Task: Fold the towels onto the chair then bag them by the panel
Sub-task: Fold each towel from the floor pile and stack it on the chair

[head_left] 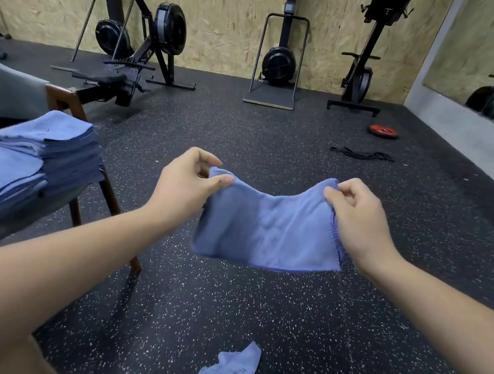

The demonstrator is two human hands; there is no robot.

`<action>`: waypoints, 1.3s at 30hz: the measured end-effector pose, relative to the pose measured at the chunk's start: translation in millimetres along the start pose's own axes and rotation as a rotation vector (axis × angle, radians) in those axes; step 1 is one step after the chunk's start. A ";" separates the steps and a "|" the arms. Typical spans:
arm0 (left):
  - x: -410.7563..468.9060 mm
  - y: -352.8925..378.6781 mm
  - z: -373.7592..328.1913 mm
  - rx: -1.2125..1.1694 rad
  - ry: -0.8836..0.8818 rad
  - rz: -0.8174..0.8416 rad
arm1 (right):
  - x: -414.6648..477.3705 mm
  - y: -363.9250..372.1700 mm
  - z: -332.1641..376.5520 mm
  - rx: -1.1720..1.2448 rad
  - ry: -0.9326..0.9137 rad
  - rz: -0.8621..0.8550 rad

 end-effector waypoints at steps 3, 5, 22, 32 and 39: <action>-11.5 19.6 -7.4 -0.086 -0.045 0.070 | -11.3 12.7 13.8 0.001 -0.038 0.055; -19.1 30.6 -11.4 -0.131 -0.078 0.119 | -19.3 21.2 22.5 -0.005 -0.069 0.093; -48.7 52.8 -44.8 -0.093 0.026 0.253 | -50.5 54.5 41.7 0.016 -0.150 0.232; -53.5 43.6 -57.9 -0.014 0.094 0.257 | -60.7 63.4 49.3 0.105 -0.115 0.410; -42.6 31.8 -60.0 0.025 0.170 0.252 | -55.7 47.7 65.3 -0.135 -0.407 0.321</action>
Point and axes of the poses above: each hand's wrist, its own x-axis towards the middle knuckle, its own y-axis out of the palm, z = x × y, the point moved 8 cm from there along x, towards the middle knuckle, and after that the axes turned 2 degrees about -z, right-handed, at the moved point
